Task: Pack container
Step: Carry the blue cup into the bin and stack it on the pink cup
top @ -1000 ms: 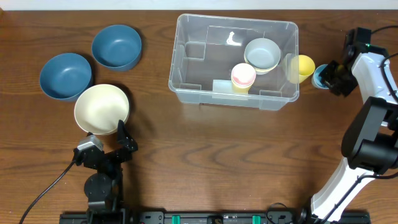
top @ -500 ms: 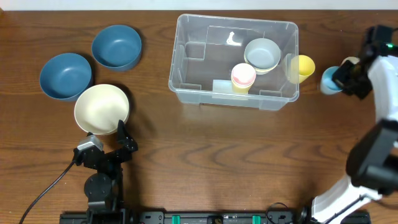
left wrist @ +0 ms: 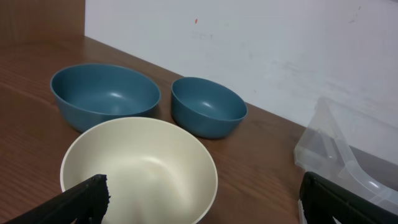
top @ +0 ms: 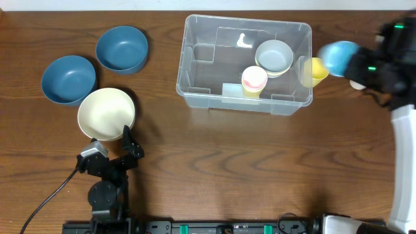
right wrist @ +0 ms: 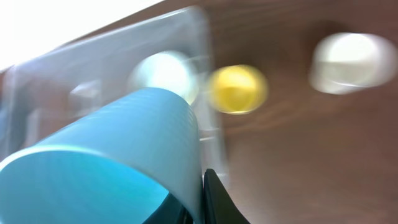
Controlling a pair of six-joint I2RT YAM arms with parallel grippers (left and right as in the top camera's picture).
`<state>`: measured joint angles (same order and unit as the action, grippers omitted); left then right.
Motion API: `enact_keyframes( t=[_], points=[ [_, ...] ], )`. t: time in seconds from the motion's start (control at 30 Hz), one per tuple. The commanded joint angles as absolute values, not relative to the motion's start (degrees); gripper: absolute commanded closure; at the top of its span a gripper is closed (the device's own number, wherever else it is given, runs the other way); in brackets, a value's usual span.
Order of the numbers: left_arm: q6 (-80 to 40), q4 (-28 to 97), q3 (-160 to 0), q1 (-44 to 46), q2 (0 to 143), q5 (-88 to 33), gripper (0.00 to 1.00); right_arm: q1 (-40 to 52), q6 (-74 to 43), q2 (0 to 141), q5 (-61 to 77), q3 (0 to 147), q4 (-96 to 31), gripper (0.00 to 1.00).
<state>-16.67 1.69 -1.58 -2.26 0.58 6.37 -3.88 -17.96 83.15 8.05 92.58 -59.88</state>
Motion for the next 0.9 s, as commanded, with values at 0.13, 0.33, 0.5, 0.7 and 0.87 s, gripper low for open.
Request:
enact_keyframes(
  t=[0.13, 0.33, 0.5, 0.7, 0.87],
  points=[
    [-16.2, 3.6, -0.3, -2.6, 0.2, 7.0, 0.02, 10.9, -18.9, 87.8, 3.5, 92.6, -56.8, 0.93],
    [-16.2, 3.6, -0.3, -2.6, 0.2, 7.0, 0.02, 14.9, -20.8, 94.5, 1.9, 92.6, -56.7, 0.95],
    [-16.2, 3.6, -0.3, -2.6, 0.2, 7.0, 0.02, 16.3, -20.8, 100.5, 1.9, 92.6, -55.5, 0.97],
    [-16.2, 3.6, -0.3, -2.6, 0.2, 7.0, 0.02, 16.7, -20.8, 106.0, 2.0, 92.6, -52.8, 0.96],
    [-16.2, 3.6, -0.3, -2.6, 0.2, 7.0, 0.02, 16.7, -20.7, 107.6, 2.0, 92.6, -52.3, 0.28]
  ],
)
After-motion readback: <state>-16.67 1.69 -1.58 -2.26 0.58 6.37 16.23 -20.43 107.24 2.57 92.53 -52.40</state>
